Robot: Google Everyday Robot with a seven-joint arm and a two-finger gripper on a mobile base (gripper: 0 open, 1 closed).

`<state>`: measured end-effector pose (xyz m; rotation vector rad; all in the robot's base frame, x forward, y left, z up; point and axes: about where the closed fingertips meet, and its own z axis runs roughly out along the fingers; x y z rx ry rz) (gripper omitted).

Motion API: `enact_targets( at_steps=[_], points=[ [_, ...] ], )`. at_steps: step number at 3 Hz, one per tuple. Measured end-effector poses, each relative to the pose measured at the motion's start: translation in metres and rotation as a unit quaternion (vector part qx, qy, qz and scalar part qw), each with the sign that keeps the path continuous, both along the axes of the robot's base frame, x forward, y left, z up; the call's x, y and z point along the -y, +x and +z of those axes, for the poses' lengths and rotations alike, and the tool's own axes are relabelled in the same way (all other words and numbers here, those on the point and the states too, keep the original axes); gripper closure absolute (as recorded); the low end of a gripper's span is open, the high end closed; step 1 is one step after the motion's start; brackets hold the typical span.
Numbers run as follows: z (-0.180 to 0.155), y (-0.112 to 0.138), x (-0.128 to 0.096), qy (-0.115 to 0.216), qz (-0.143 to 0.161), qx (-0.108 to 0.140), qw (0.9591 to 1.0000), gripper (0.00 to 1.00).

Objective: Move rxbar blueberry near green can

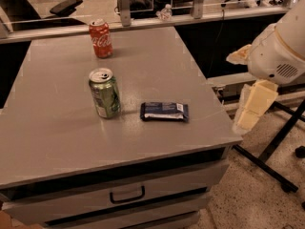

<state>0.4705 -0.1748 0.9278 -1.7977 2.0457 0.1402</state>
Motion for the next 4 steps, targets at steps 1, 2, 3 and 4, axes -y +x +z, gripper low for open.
enact_targets(
  at_steps=[1,2,3,4],
  points=[
    [-0.028,0.019,-0.02,0.081,0.054,-0.006,0.9952,0.0],
    [-0.042,0.029,-0.031,0.139,0.054,-0.01,0.9888,0.0],
    [-0.053,0.037,-0.05,0.182,0.047,-0.014,0.9821,0.0],
    [-0.063,0.035,-0.067,0.198,0.049,-0.02,0.9789,0.0]
  ],
)
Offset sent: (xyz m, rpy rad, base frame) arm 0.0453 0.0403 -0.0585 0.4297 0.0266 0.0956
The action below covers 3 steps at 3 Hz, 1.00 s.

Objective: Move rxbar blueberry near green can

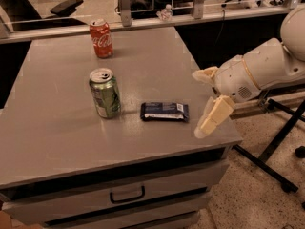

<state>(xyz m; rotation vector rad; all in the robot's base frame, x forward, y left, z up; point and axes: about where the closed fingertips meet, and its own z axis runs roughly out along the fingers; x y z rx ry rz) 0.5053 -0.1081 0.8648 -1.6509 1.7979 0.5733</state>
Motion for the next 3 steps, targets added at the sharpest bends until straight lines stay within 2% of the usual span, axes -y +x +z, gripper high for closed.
enact_targets(
  at_steps=[1,2,3],
  points=[
    [-0.011,-0.006,-0.019,0.003,0.004,-0.005,1.0,0.0],
    [-0.021,-0.008,-0.035,-0.002,0.003,-0.011,0.9999,0.15],
    [-0.028,-0.007,-0.05,-0.009,0.007,-0.012,0.9999,0.38]
  ],
)
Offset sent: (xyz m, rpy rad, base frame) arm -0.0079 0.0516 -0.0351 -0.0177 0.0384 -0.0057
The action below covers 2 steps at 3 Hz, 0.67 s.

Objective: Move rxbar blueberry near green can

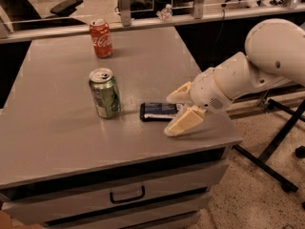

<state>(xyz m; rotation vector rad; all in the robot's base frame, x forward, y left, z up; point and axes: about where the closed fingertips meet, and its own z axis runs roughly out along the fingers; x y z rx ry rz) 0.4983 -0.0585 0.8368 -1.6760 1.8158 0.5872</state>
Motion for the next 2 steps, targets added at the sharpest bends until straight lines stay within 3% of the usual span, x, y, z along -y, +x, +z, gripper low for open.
enact_targets(
  at_steps=[2],
  points=[
    [0.0038,0.0056,-0.0093,0.003,-0.003,-0.003,1.0,0.84]
  ],
)
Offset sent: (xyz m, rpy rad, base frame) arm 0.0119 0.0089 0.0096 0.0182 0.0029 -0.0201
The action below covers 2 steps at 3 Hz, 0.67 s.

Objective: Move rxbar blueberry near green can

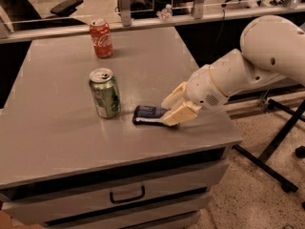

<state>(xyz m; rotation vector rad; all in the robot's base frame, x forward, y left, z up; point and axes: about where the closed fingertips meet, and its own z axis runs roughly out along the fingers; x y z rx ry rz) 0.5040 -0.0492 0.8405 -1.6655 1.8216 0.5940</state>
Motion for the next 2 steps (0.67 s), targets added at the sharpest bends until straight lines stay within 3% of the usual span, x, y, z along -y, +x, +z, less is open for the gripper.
enact_targets(
  at_steps=[1,2],
  points=[
    [0.009,0.004,-0.01,0.013,0.0,0.001,0.9999,1.0],
    [0.013,0.004,-0.039,0.029,0.024,-0.003,0.9993,0.99]
  ],
)
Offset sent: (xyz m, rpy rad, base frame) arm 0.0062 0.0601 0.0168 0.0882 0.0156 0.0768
